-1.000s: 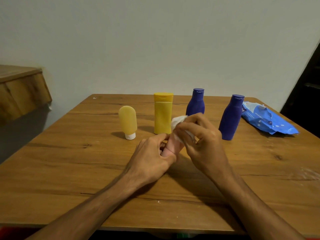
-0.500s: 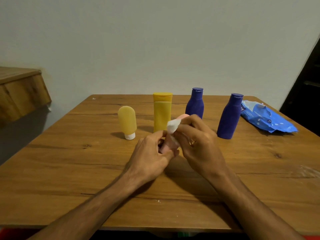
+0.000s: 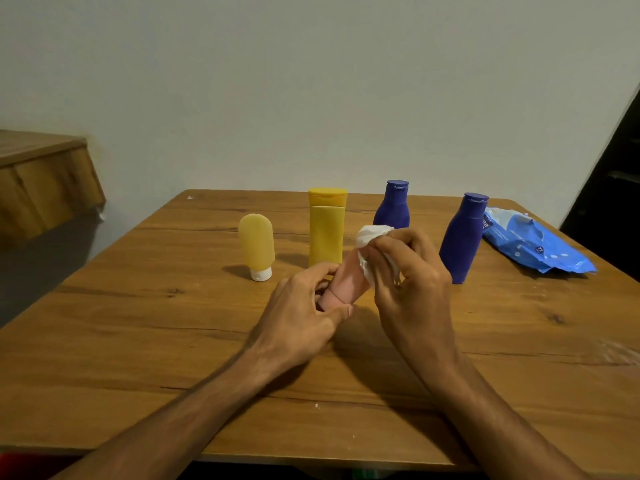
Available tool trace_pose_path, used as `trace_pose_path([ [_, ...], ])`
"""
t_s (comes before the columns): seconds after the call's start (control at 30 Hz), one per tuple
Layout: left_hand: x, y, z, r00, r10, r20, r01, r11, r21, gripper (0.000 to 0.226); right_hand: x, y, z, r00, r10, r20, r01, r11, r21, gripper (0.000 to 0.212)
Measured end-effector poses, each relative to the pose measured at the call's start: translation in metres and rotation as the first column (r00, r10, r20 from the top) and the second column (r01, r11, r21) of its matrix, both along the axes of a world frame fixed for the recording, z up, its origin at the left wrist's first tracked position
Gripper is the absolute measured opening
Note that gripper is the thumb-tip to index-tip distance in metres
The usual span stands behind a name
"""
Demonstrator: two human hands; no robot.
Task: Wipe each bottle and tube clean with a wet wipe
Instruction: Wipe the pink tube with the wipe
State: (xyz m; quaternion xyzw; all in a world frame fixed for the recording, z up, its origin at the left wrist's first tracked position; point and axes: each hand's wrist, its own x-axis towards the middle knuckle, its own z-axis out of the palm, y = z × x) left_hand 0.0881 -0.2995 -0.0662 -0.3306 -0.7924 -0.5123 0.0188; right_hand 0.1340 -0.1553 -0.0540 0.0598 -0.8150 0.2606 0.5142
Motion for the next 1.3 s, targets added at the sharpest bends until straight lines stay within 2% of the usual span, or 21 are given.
trace_pose_path([
  [0.07,0.0,0.0,0.0,1.0,0.004,0.029,-0.005,1.0,0.024,0.049,0.0,0.0,0.0,1.0,0.017,0.022,-0.017,0.999,0.038,0.017],
  [0.23,-0.001,-0.002,0.003,0.993,-0.012,0.116,-0.001,0.993,0.116,0.044,0.0,0.001,-0.002,0.969,0.191,0.159,-0.218,0.96,0.174,0.022],
  [0.33,-0.003,-0.002,0.002,0.986,-0.032,0.165,0.007,0.989,0.145,0.04,-0.001,0.005,-0.003,0.95,0.229,0.212,-0.269,0.946,0.182,0.021],
  [0.47,-0.003,0.0,0.005,0.951,-0.096,0.293,0.02,0.967,0.253,0.033,-0.002,0.009,-0.002,0.944,0.254,0.212,-0.284,0.951,0.125,0.022],
  [0.57,-0.005,-0.001,0.008,0.89,-0.194,0.412,0.034,0.931,0.365,0.035,-0.003,0.009,-0.001,0.951,0.254,0.177,-0.267,0.963,0.049,0.02],
  [0.77,-0.006,-0.004,0.008,0.776,-0.337,0.533,0.066,0.883,0.464,0.064,-0.003,0.01,0.001,0.947,0.28,0.157,-0.271,0.959,-0.08,0.024],
  [0.9,-0.008,-0.004,0.01,0.732,-0.366,0.574,0.017,0.853,0.521,0.077,-0.004,0.012,0.003,0.928,0.324,0.185,-0.289,0.938,-0.193,0.025],
  [1.07,-0.009,-0.004,0.011,0.758,-0.336,0.56,0.018,0.868,0.496,0.074,-0.003,0.013,0.003,0.903,0.353,0.244,-0.308,0.93,-0.201,0.027],
  [1.17,-0.01,-0.007,0.011,0.768,-0.351,0.536,0.065,0.875,0.48,0.061,-0.003,0.012,0.002,0.927,0.311,0.212,-0.273,0.943,-0.193,0.026],
  [1.3,-0.011,-0.011,0.013,0.793,-0.332,0.511,0.14,0.916,0.377,0.061,-0.004,0.013,0.002,0.959,0.245,0.141,-0.217,0.958,-0.188,0.023],
])
